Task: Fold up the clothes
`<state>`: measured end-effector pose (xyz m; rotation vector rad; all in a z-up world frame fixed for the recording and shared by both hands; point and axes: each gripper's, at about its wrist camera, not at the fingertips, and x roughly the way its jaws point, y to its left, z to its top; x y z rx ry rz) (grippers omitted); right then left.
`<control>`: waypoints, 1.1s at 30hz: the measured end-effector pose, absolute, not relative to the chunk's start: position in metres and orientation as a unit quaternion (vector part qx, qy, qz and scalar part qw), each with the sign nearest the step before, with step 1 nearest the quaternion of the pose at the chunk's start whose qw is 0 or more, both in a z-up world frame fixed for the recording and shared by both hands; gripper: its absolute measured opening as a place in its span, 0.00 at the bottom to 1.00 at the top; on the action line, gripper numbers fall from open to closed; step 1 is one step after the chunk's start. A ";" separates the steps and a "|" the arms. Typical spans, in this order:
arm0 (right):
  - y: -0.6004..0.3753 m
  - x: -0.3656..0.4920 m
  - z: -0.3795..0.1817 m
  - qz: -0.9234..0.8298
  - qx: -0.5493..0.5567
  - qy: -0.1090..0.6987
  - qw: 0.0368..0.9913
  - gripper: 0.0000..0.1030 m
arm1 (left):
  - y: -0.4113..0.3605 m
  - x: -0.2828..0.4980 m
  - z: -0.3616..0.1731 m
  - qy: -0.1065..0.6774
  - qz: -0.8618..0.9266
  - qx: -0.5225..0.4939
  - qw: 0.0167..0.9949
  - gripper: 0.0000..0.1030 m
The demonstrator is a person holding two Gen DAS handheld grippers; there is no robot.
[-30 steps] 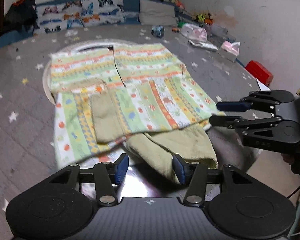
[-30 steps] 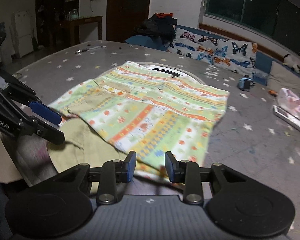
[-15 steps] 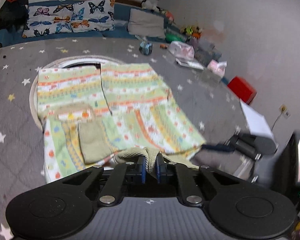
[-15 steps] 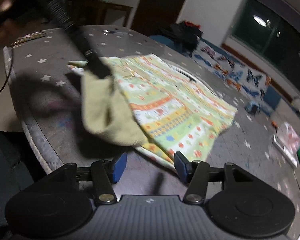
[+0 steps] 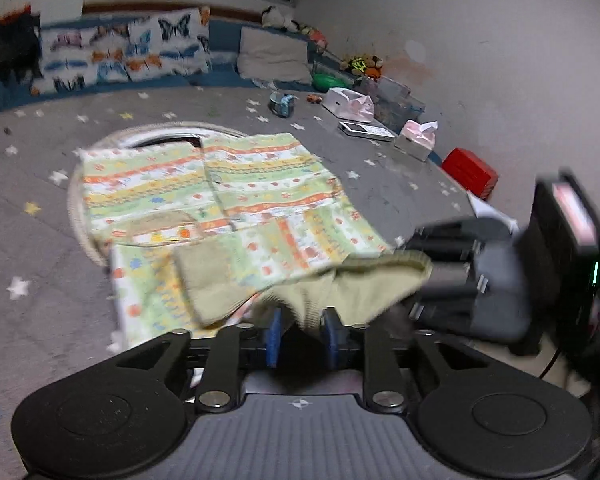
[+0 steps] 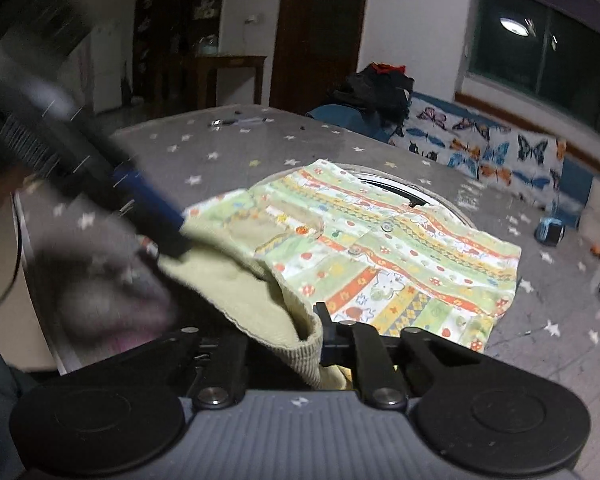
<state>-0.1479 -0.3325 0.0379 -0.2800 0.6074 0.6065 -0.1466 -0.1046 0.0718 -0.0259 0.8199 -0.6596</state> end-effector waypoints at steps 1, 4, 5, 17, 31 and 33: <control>-0.335 -0.145 0.041 0.294 -0.126 0.295 0.901 0.10 | -0.102 -0.152 0.071 0.382 -0.310 0.001 0.871 0.35; -0.337 -0.138 0.050 0.291 -0.112 0.294 0.904 0.10 | -0.108 -0.161 0.064 0.349 -0.291 0.066 0.888 0.46; -0.338 -0.135 0.053 0.290 -0.107 0.293 0.905 0.10 | -0.110 -0.164 0.062 0.338 -0.284 0.088 0.893 0.47; -0.336 -0.129 0.061 0.272 -0.100 0.284 0.914 0.09 | -0.130 -0.180 0.025 0.239 -0.224 0.285 0.901 0.30; -0.339 -0.184 0.075 0.290 -0.120 0.253 0.915 0.04 | -0.113 -0.221 0.052 0.231 -0.275 0.276 0.892 0.07; -0.340 -0.199 0.082 0.300 -0.127 0.256 0.910 0.04 | -0.108 -0.233 0.061 0.245 -0.294 0.264 0.885 0.07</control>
